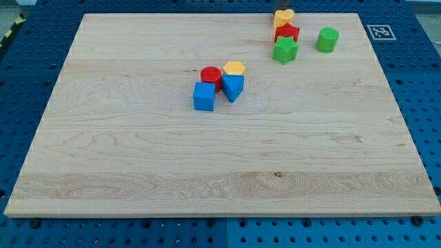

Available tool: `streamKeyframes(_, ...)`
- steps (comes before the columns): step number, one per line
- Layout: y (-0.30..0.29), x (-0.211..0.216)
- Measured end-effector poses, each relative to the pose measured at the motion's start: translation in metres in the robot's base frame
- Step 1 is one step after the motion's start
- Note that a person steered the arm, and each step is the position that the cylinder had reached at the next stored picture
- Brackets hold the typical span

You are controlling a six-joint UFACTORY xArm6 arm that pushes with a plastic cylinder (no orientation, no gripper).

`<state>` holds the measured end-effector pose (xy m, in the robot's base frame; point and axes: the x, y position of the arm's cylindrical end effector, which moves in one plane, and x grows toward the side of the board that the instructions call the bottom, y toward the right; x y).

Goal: Move the yellow heart towards the top left side of the board

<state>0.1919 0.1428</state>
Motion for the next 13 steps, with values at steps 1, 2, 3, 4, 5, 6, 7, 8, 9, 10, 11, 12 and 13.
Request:
streamKeyframes(1, 0.034, 0.0)
streamKeyframes(2, 0.041, 0.0)
streamKeyframes(3, 0.034, 0.012)
streamKeyframes(4, 0.031, 0.038)
streamKeyframes(5, 0.003, 0.033)
streamKeyframes(6, -0.024, 0.026)
streamKeyframes(7, -0.027, 0.026)
streamKeyframes(8, -0.026, 0.005)
streamKeyframes(9, -0.027, 0.0)
streamKeyframes(10, -0.029, 0.0)
streamKeyframes(11, -0.035, 0.001)
streamKeyframes(12, -0.046, 0.012)
streamKeyframes(13, -0.048, 0.031)
